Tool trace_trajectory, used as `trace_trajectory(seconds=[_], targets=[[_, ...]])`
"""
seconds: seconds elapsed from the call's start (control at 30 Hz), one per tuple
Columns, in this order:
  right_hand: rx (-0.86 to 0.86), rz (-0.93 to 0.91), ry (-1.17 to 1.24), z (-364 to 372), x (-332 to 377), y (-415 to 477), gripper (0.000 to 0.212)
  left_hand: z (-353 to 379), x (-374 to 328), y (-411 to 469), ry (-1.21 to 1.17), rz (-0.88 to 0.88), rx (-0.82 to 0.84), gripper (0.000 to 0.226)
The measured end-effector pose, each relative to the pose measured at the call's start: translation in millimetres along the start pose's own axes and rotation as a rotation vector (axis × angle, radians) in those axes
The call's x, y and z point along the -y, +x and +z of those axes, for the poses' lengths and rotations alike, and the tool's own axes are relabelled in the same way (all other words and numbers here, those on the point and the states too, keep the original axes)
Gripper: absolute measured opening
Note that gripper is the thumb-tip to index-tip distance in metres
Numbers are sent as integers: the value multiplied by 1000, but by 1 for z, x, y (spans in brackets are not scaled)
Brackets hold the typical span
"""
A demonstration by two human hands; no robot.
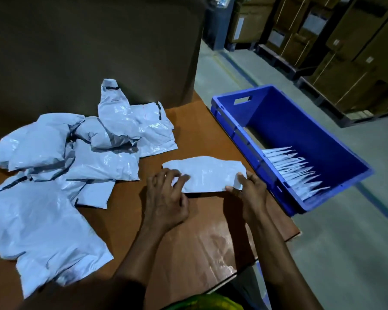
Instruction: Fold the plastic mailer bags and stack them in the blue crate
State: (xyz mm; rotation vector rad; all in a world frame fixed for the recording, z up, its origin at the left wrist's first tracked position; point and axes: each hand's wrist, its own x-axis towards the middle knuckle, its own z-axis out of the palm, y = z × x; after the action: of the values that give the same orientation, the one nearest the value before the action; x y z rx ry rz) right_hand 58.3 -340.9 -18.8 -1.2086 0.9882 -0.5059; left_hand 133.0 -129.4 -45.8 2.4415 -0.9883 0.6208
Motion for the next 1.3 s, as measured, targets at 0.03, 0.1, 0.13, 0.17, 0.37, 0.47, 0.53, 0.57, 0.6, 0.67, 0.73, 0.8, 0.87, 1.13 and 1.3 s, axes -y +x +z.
trace_trajectory(seconds=[0.03,0.1,0.13,0.17,0.37,0.47,0.53,0.57,0.6,0.67,0.73,0.8,0.87,1.13,1.3], targets=[[-60,-30,-129,-3,-5,1,31,1,-2,-8,-21,2,77,52],[-162,-198,-552,-9,-7,-4,49,-1,-7,-16,-56,-28,139,55],[-218,-322,-754,-9,-6,-9,53,-2,-11,-15,-75,-49,123,54],[-262,-468,-872,-8,-3,-15,52,-4,-15,-11,-92,-64,90,51],[159,-991,-952,16,-13,-10,35,19,-42,40,-43,-33,182,50],[301,-995,-1071,15,-36,2,44,44,-38,34,56,-88,340,63],[319,-871,-1140,9,-50,3,52,56,-31,20,75,-95,348,63],[326,-845,-1173,6,-53,4,57,58,-28,15,74,-97,335,63],[337,-843,-1207,5,-54,5,61,59,-26,12,83,-98,324,64],[349,-849,-1265,4,-53,6,66,56,-22,10,116,-83,310,66],[348,-842,-1293,3,-53,7,67,53,-18,7,133,-70,306,67],[302,-843,-1308,5,-56,9,66,55,-10,8,146,-65,302,68],[270,-846,-1321,12,-55,15,65,59,-5,15,132,-70,307,67],[230,-862,-1350,6,-59,9,64,55,-12,9,165,-67,348,69],[276,-823,-1384,7,-58,11,66,54,-12,6,130,-109,378,69]])
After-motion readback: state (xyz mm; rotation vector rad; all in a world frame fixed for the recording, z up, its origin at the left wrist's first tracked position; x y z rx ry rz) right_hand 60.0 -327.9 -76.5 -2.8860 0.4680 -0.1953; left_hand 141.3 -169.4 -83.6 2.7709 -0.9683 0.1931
